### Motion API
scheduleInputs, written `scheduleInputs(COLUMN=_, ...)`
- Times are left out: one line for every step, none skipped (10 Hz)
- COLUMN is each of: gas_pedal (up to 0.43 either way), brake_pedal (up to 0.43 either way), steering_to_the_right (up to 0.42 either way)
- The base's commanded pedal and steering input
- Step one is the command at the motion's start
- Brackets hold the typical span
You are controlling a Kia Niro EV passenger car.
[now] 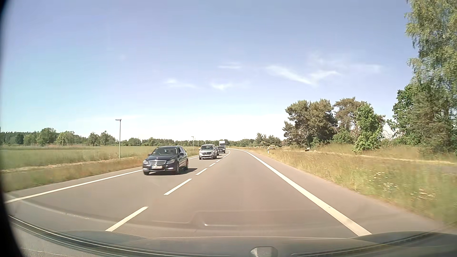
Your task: Follow the waypoints while adhering to traffic rules and regulations
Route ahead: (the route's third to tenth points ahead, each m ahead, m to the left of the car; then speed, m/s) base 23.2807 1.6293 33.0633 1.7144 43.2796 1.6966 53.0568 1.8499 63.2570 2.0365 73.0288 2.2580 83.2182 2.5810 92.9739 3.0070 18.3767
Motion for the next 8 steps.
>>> scheduleInputs(gas_pedal=0.087, brake_pedal=0.024, steering_to_the_right=0.003)
scheduleInputs(gas_pedal=0.087, brake_pedal=0.024, steering_to_the_right=0.003)
scheduleInputs(gas_pedal=0.087, brake_pedal=0.024, steering_to_the_right=0.002)
scheduleInputs(gas_pedal=0.087, brake_pedal=0.024, steering_to_the_right=0.003)
scheduleInputs(gas_pedal=0.087, brake_pedal=0.024, steering_to_the_right=0.002)
scheduleInputs(gas_pedal=0.087, brake_pedal=0.024, steering_to_the_right=0.000)
scheduleInputs(gas_pedal=0.087, brake_pedal=0.024, steering_to_the_right=0.000)
scheduleInputs(gas_pedal=0.087, brake_pedal=0.024, steering_to_the_right=0.000)
